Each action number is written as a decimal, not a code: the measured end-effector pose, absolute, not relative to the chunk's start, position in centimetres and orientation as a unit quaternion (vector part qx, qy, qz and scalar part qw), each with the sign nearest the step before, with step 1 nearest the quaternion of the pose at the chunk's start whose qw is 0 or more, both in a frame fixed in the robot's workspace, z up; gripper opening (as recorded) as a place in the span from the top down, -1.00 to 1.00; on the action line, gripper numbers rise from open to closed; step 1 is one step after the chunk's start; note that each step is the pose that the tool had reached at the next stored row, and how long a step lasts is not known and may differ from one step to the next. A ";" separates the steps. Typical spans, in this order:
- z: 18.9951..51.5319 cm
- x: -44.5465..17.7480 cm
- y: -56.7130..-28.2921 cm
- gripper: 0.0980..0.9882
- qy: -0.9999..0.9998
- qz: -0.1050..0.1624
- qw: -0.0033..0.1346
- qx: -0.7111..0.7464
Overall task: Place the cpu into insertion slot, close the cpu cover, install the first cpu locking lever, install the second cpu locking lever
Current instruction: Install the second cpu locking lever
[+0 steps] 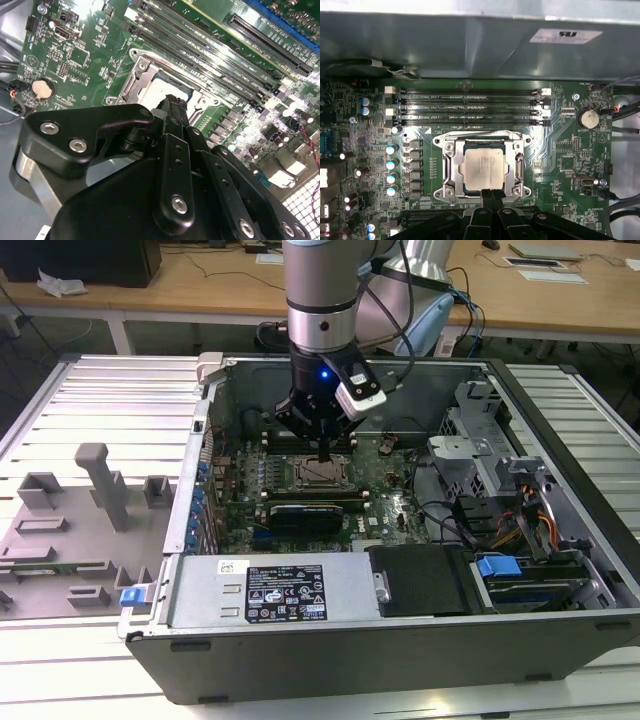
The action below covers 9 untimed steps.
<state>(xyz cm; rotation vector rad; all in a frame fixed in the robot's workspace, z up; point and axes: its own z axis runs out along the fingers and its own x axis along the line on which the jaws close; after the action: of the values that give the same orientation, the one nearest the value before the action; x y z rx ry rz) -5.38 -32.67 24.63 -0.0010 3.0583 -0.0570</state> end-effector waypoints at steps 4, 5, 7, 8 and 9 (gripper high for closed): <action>24.6 -5.4 -33.1 0.98 0.999 -0.019 0.041 0.000; 24.6 -5.4 -33.3 0.98 0.999 -0.019 0.041 0.000; 24.6 -5.4 -33.6 0.98 0.999 -0.019 0.041 0.000; 24.6 -5.4 -33.7 0.98 0.999 -0.019 0.041 0.000; 24.6 -5.4 -33.8 0.98 0.999 -0.019 0.041 0.000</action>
<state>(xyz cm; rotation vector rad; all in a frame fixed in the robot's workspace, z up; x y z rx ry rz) -5.37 -33.79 24.63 -0.0011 3.0582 -0.0570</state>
